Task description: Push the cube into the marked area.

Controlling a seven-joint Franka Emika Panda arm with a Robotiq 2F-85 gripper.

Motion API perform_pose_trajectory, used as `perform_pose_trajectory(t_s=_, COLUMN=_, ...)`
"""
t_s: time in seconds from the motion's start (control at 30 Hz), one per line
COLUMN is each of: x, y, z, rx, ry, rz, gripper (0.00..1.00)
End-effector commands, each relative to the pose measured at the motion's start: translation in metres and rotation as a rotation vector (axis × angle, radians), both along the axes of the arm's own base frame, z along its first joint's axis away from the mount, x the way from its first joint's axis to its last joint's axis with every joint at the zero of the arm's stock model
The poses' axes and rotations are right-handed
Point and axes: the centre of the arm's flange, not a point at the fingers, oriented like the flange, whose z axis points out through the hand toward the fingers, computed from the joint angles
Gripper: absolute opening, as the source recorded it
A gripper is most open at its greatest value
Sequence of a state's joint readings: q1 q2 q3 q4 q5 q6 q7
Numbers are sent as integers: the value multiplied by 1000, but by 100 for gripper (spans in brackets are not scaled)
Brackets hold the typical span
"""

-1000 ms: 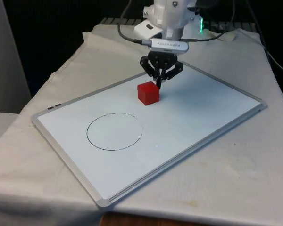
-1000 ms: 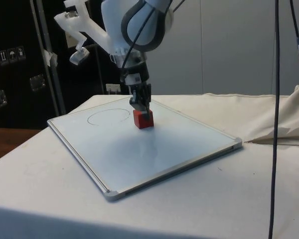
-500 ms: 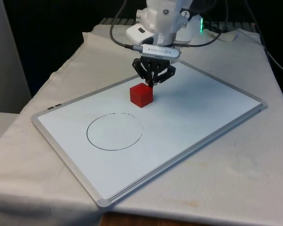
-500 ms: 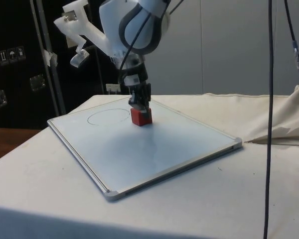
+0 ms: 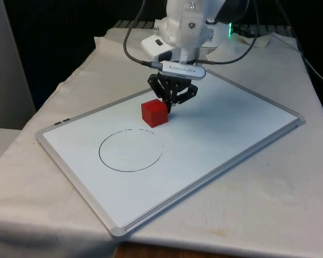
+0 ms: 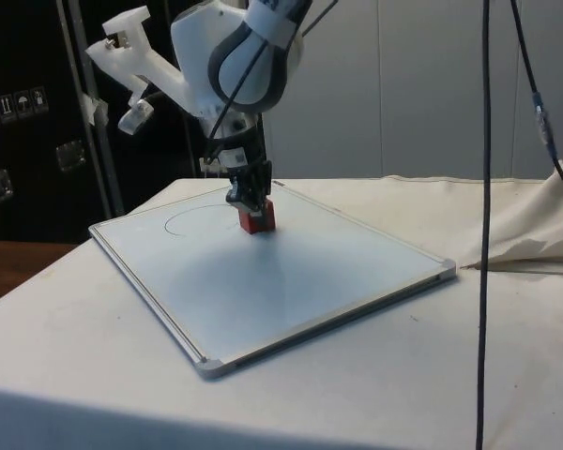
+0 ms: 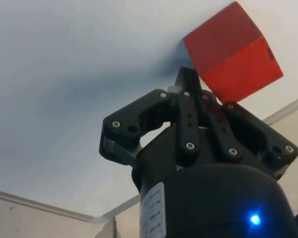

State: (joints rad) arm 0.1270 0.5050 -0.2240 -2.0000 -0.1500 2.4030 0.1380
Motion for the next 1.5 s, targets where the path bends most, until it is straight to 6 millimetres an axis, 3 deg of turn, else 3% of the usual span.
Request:
perform_pose_trajectory(t_s=0.0, x=2, y=-1, z=0, rx=-20, ry=7, rz=-10, gripper=0)
perform_pose_trajectory(t_s=0.53, x=8, y=-16, z=10, rx=-78, ry=12, rz=-65, gripper=0)
perform_pose_trajectory(t_s=1.1, x=36, y=-44, z=10, rx=-161, ry=13, rz=-66, gripper=0)
perform_pose_trajectory(t_s=1.4, x=54, y=-51, z=0, rx=-200, ry=27, rz=-61, gripper=0)
perform_pose_trajectory(t_s=1.47, x=59, y=-52, z=-11, rx=-218, ry=33, rz=-58, gripper=0)
